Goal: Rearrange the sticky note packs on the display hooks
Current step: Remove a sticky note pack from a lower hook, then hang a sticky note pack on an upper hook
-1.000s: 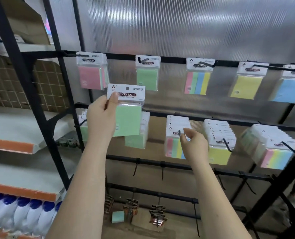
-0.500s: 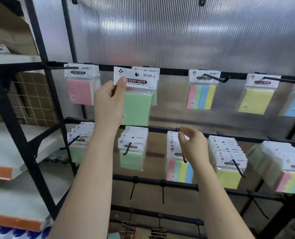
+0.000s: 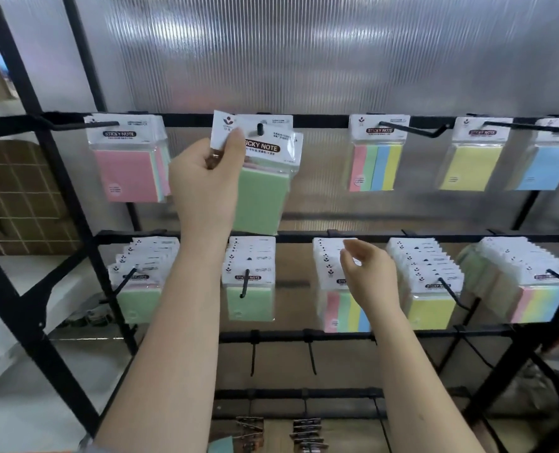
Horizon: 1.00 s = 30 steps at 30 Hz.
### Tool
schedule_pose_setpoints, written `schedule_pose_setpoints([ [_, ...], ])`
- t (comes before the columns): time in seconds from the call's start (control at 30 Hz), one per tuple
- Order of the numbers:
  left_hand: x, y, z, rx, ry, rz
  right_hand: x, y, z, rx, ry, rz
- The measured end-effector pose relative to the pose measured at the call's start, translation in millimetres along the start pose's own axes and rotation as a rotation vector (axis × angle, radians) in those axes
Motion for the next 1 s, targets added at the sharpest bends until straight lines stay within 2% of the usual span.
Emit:
schedule_pose_setpoints([
  [0.3,-30,-16,-16,-0.042,0.016,-0.061,7,-1,12,-0.002,-0.041,0.065],
  [0.5,-65,-40,-38,-0.029,0.146,-0.054,5,0,11,0.0,-0.027,0.065],
  [0.73,-89,-59,-68,-0.049,0.23,-0.196,3,-1,3,0.003,-0.007,0.083],
  [1.0,-94,-61,-79,0.018,0.261,-0.283,3,2,-4,0.011,0.007,0.07],
])
Point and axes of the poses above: each hand's wrist, its own z-axis away from the middle knuckle, its own y-axis out of the back of the hand, x = y × z, the point moved 9 cm from there along -z, towards the middle knuckle, and after that the axes turned 2 degrees about x, right-handed, at the moved point
